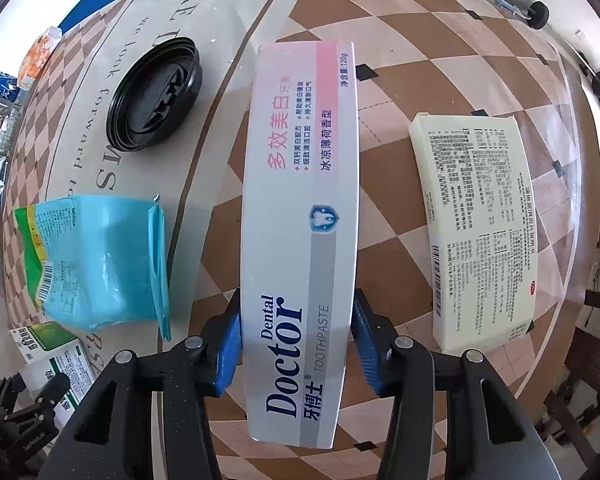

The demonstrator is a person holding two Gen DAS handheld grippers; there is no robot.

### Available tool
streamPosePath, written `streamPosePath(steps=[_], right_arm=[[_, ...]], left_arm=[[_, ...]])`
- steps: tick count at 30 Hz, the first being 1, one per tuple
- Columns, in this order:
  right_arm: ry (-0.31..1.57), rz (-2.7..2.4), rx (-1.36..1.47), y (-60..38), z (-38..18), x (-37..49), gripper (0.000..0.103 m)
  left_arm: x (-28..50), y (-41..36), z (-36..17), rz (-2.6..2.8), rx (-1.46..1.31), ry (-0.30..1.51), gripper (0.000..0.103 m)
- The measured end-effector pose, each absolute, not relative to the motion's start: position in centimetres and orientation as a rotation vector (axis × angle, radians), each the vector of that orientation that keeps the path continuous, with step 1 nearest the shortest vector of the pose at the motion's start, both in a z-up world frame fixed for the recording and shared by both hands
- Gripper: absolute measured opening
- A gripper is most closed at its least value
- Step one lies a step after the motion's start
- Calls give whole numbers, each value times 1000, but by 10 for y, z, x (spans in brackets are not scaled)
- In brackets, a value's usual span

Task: Collect trash
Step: 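Grasp the empty white box with the left gripper while the right gripper grasps the Dental Doctor toothpaste box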

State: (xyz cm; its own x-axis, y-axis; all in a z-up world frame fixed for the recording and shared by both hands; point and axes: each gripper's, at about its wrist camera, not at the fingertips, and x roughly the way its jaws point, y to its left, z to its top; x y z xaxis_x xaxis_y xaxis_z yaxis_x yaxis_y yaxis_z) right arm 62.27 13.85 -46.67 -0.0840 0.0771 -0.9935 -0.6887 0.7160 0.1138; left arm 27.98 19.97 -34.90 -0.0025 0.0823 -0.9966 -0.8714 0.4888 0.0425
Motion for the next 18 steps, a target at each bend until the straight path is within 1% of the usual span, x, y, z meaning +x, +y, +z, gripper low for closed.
streamPosePath(steps=[5,10,13,18], right_arm=[[1484,719,-498,119,-449,607,50],[1388,754,-477,90,-420,580,50],[1373,784,-459,70,-403,553,50],[1365,837,-405,40,-374,491,50]], left_arm=[[262,182,-328,924,-769,1309,86],[250,149,-290,954,-712,1223,86],[240,130,-263,968,-677,1165,86],[215,95,-241,965,-647,1088,86]])
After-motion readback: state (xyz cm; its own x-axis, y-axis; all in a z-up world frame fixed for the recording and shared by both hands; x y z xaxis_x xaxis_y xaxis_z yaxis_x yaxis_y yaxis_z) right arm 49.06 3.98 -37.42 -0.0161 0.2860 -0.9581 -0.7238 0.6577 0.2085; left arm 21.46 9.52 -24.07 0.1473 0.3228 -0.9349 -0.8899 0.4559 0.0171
